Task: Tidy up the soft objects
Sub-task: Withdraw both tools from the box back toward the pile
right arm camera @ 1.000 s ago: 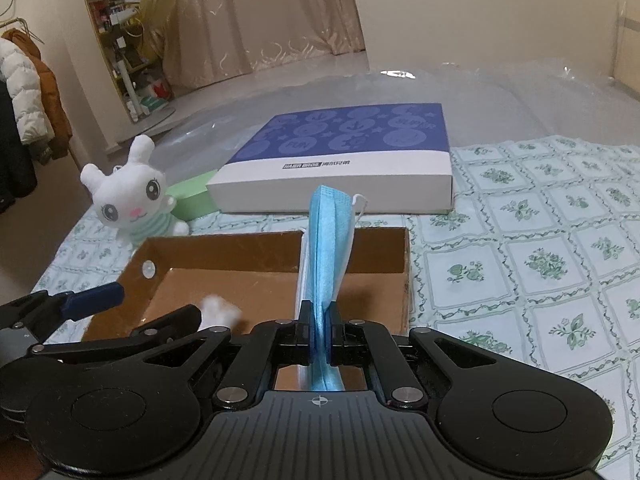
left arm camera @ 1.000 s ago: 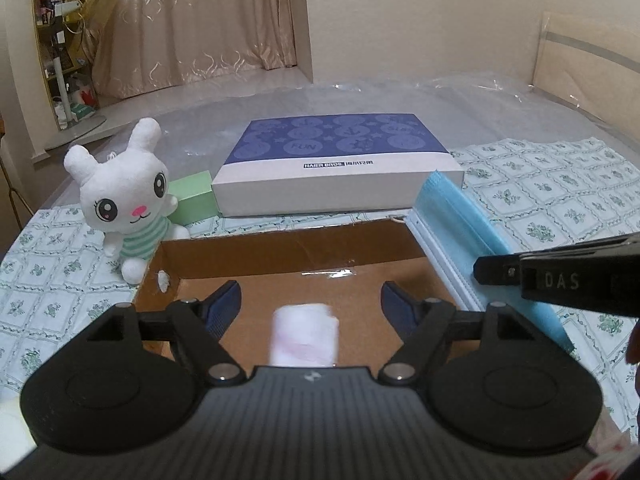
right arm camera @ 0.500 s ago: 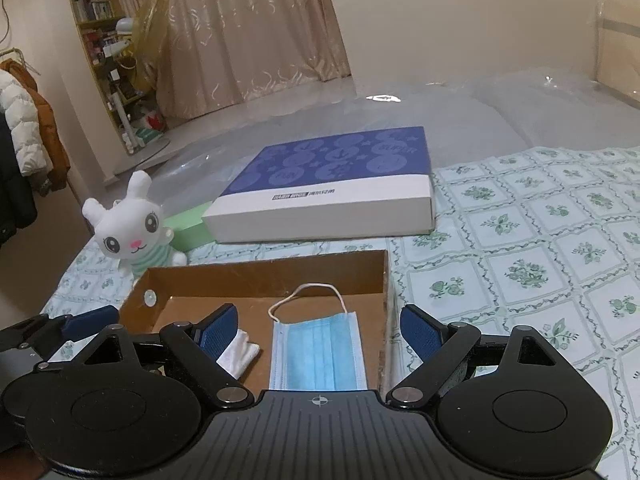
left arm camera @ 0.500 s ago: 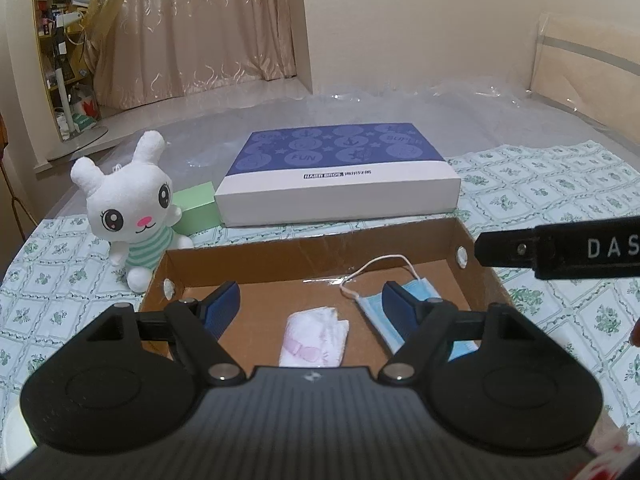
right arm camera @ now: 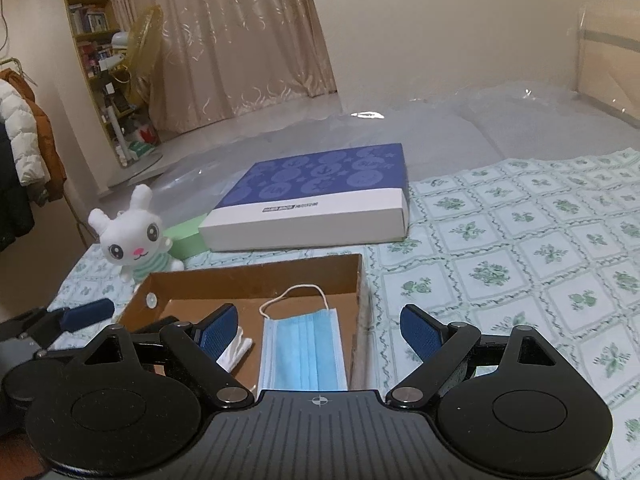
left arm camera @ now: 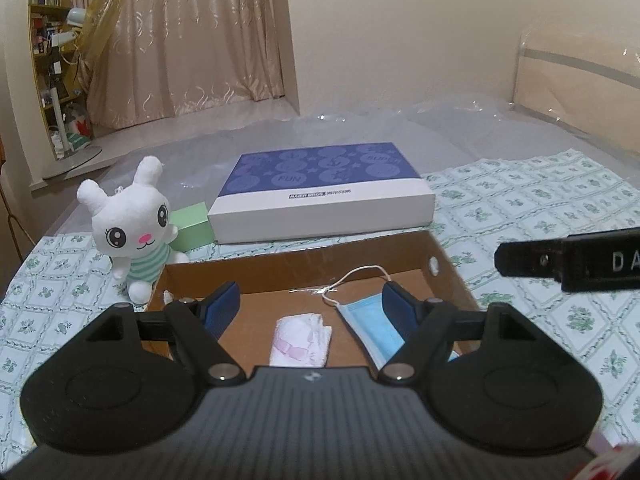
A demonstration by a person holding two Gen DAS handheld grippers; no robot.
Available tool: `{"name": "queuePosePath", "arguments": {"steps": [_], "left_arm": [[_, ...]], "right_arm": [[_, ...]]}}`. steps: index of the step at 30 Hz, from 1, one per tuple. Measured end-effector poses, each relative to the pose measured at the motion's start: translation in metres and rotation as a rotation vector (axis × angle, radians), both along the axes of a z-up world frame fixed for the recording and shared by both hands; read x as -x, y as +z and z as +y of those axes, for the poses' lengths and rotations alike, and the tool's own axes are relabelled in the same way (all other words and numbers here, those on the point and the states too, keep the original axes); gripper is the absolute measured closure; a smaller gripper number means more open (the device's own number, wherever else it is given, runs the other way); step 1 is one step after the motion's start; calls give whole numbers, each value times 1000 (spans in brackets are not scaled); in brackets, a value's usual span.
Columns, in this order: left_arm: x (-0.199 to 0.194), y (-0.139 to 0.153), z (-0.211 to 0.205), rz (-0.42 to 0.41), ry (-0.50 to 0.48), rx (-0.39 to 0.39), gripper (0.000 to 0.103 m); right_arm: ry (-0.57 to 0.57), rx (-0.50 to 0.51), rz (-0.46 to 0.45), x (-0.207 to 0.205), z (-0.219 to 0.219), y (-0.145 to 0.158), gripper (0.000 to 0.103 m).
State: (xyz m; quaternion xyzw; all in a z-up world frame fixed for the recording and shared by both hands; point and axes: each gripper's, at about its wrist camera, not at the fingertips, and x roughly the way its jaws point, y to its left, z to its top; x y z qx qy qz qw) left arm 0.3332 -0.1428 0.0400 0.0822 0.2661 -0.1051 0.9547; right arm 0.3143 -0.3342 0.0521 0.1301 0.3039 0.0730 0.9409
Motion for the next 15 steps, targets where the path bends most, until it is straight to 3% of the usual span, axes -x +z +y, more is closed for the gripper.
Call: {"name": "queuePosePath", "arguments": {"steps": [15], "left_arm": [[90, 32, 19, -74, -20, 29, 27]], "right_arm": [[6, 28, -82, 88, 11, 27, 15]]}}
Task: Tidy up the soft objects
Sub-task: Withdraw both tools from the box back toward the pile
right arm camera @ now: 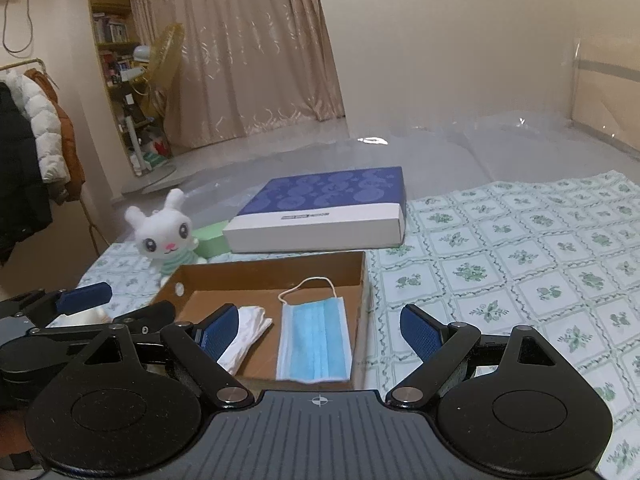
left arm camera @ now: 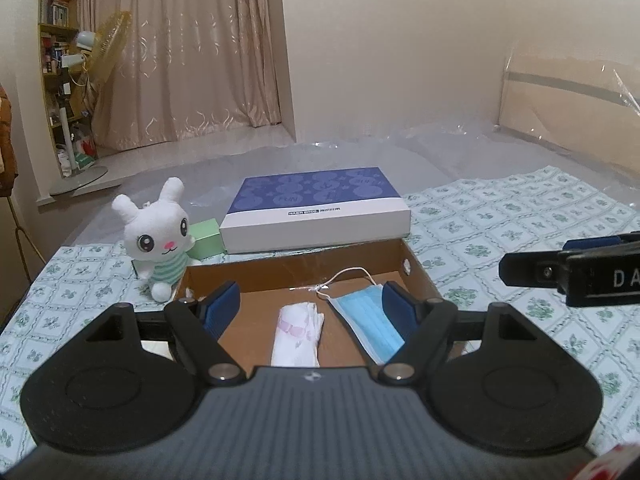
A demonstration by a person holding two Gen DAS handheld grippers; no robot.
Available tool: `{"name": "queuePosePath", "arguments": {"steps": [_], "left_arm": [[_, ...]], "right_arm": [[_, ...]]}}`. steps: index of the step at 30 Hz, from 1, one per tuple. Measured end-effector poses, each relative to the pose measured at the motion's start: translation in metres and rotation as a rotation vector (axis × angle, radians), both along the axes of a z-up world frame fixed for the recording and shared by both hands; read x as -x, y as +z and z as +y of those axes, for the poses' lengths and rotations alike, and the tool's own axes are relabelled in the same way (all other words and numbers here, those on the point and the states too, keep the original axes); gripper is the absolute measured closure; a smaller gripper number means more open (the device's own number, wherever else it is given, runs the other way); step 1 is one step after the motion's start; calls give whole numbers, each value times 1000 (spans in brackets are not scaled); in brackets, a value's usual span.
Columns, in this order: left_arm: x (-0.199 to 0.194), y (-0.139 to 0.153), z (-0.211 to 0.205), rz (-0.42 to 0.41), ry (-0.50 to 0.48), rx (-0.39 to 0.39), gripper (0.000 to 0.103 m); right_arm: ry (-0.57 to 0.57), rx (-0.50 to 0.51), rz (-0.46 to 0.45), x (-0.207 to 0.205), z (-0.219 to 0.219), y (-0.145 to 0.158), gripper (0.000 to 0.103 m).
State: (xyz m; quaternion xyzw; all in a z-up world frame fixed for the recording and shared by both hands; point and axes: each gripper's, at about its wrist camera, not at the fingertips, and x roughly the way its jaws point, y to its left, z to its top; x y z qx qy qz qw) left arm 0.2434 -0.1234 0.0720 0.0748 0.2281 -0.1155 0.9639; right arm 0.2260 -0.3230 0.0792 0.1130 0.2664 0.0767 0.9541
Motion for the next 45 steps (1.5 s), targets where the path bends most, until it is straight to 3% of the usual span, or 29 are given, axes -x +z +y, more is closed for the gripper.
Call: {"name": "queuePosePath", "arguments": {"steps": [11, 26, 45], "left_arm": [[66, 10, 24, -34, -13, 40, 27], [130, -7, 87, 3, 59, 79, 27], [169, -60, 129, 100, 111, 40, 27]], "right_arm": [[-1, 17, -40, 56, 17, 5, 15], [6, 54, -65, 121, 53, -6, 16], [55, 144, -28, 161, 91, -51, 16]]}}
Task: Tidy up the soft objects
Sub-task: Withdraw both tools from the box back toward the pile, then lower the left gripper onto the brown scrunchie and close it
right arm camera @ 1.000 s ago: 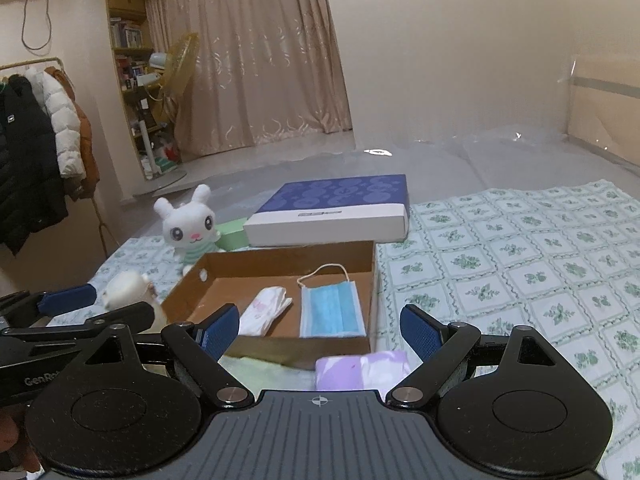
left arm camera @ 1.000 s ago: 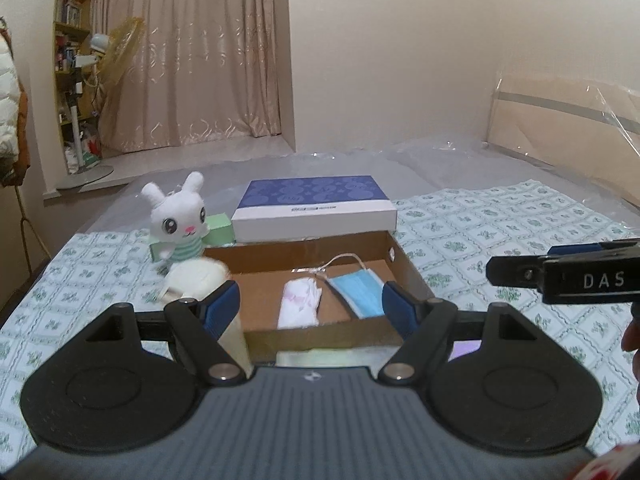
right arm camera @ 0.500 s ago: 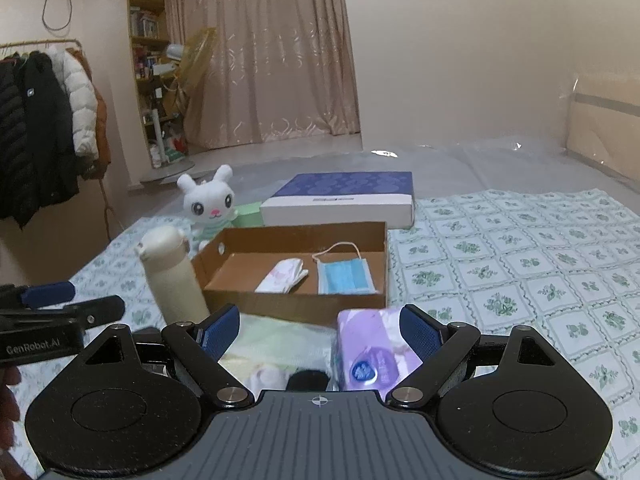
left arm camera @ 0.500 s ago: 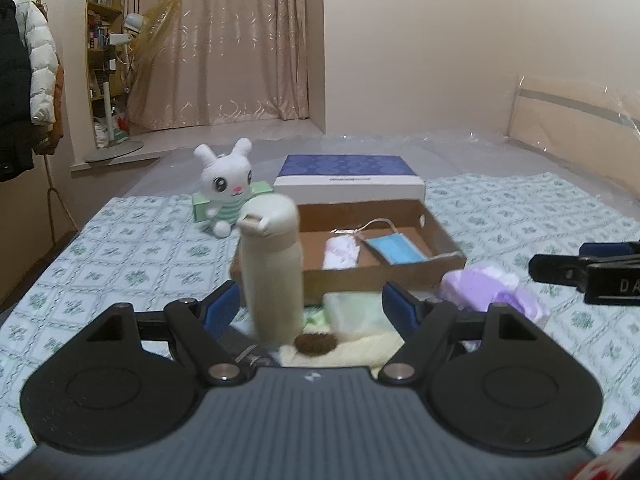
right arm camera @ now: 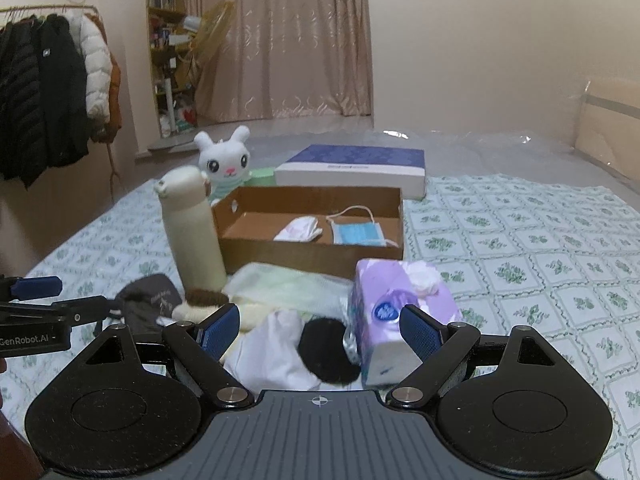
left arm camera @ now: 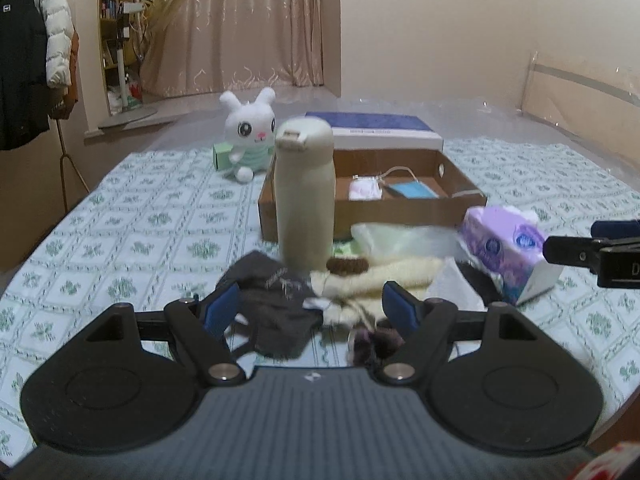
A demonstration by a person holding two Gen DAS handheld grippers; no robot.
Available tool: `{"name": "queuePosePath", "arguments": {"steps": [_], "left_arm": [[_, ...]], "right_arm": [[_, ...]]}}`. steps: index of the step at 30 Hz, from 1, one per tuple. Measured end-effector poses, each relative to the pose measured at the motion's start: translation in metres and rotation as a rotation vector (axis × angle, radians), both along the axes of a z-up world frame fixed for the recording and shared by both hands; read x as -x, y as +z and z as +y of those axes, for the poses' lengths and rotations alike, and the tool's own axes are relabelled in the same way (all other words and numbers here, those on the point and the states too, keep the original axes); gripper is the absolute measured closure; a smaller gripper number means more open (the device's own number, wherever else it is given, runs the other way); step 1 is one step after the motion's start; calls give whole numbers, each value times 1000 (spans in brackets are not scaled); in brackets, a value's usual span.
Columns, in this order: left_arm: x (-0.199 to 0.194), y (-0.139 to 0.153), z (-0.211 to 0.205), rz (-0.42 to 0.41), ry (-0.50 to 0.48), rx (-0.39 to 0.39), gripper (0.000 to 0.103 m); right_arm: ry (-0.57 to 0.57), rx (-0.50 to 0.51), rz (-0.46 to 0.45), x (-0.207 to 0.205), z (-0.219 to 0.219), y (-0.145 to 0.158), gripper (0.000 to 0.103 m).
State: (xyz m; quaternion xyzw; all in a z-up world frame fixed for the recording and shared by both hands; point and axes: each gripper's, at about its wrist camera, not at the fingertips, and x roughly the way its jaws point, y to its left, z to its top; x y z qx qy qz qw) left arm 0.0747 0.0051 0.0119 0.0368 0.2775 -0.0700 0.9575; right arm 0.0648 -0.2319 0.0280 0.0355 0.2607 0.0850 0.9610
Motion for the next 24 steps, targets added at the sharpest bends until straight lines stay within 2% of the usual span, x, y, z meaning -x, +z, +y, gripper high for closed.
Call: {"name": "queuePosePath", "arguments": {"steps": [5, 22, 24], "left_arm": [[3, -16, -3, 31, -19, 0, 27], [-11, -60, -21, 103, -85, -31, 31], [-15, -63, -23, 110, -92, -30, 35]], "right_arm": [[24, 24, 11, 3, 8, -13, 16], [98, 100, 81, -8, 21, -57, 39], [100, 99, 87, -11, 21, -60, 43]]}}
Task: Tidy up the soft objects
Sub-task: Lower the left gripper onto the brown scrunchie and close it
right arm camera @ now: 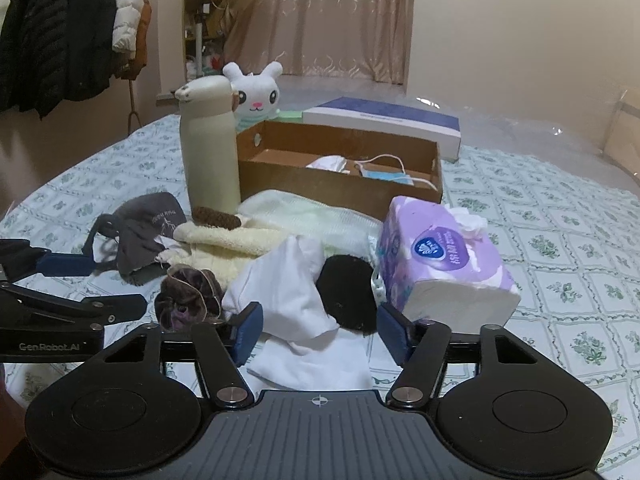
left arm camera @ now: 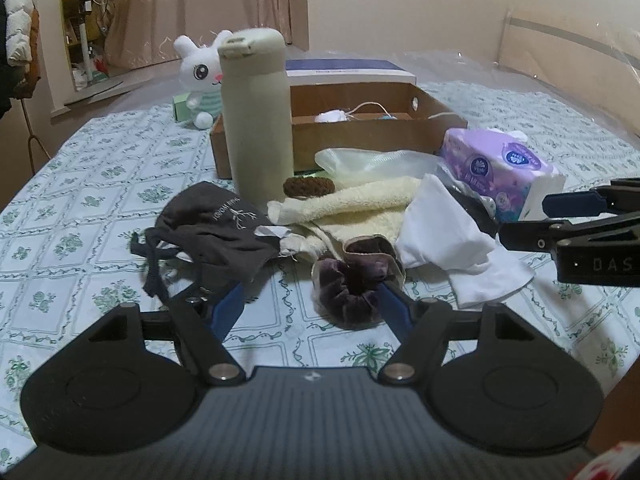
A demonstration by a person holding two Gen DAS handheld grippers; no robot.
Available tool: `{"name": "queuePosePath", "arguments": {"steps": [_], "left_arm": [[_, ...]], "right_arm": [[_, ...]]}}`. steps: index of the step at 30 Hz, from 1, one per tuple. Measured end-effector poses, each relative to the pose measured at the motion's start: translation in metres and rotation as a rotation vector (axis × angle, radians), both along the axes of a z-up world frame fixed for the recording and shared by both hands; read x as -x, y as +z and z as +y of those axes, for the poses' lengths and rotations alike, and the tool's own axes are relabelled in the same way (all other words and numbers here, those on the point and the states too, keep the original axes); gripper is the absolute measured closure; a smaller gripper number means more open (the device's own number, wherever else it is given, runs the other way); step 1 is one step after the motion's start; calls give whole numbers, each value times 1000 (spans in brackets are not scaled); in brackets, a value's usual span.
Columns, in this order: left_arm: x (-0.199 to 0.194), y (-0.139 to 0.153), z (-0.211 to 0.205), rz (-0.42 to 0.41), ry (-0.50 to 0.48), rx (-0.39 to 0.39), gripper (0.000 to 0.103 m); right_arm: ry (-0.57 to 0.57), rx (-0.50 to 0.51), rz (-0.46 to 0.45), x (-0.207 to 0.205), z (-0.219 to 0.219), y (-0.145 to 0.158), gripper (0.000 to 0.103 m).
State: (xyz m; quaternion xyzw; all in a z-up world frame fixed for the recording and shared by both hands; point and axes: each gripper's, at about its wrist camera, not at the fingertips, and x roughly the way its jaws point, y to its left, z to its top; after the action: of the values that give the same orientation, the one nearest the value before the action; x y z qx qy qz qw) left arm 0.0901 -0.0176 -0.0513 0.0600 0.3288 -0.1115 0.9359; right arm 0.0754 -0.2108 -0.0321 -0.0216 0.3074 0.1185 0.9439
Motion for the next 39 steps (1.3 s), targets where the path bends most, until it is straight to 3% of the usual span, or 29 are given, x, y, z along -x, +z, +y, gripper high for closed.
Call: {"name": "queuePosePath", "arguments": {"steps": [13, 22, 26, 35, 39], "left_arm": [[-24, -23, -19, 46, -68, 21, 37], [-34, -30, -22, 74, -82, 42, 62], [-34, -30, -22, 71, -88, 36, 86], [-27, -19, -12, 52, -88, 35, 90], [-25, -11, -8, 38, -84, 43, 90]], "right_arm": [[8, -1, 33, -15, -3, -15, 51], [34, 0, 41, -24, 2, -21, 51], [60, 8, 45, -27, 8, -25, 51], [102, 45, 28, -40, 21, -26, 53], [120, 64, 33, -47, 27, -28, 63]]}}
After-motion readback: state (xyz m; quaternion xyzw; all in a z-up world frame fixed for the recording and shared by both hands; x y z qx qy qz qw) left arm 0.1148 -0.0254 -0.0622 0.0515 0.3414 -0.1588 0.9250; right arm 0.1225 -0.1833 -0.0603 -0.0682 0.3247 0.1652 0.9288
